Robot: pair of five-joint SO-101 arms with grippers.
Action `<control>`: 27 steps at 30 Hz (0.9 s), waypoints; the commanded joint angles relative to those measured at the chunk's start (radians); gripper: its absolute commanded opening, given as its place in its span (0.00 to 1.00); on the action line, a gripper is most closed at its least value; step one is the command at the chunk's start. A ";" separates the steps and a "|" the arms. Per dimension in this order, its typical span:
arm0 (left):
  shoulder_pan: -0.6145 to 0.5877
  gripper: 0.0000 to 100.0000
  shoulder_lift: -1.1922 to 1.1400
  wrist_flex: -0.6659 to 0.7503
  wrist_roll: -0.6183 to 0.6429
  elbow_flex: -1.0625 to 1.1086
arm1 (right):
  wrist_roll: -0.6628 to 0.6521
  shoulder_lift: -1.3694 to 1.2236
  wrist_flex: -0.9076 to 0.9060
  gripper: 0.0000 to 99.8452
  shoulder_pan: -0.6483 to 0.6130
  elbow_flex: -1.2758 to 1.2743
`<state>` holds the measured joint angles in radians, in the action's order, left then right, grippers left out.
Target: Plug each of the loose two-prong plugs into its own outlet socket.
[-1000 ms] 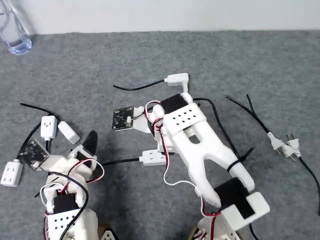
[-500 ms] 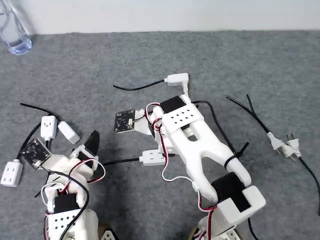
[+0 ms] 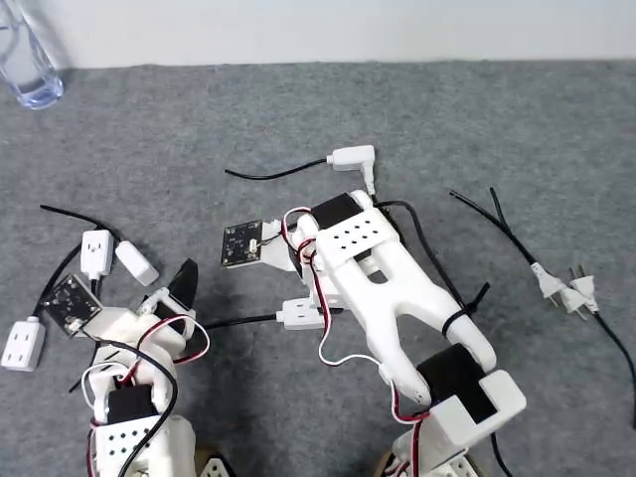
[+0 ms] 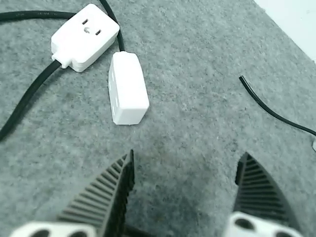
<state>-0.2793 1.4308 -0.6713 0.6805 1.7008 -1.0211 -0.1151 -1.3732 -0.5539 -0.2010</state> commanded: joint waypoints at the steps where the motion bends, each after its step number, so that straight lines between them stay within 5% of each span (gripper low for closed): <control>1: 0.006 0.32 0.008 0.002 -0.006 -0.012 | 0.009 -0.001 0.010 0.01 -0.022 -0.032; 27: 0.006 0.32 0.008 0.002 -0.006 -0.012 | 0.009 -0.012 0.209 0.01 -0.053 -0.239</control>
<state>-0.2793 1.4308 -0.6713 0.6805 1.7008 -1.0180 -0.0921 -1.1907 -0.5892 -0.4035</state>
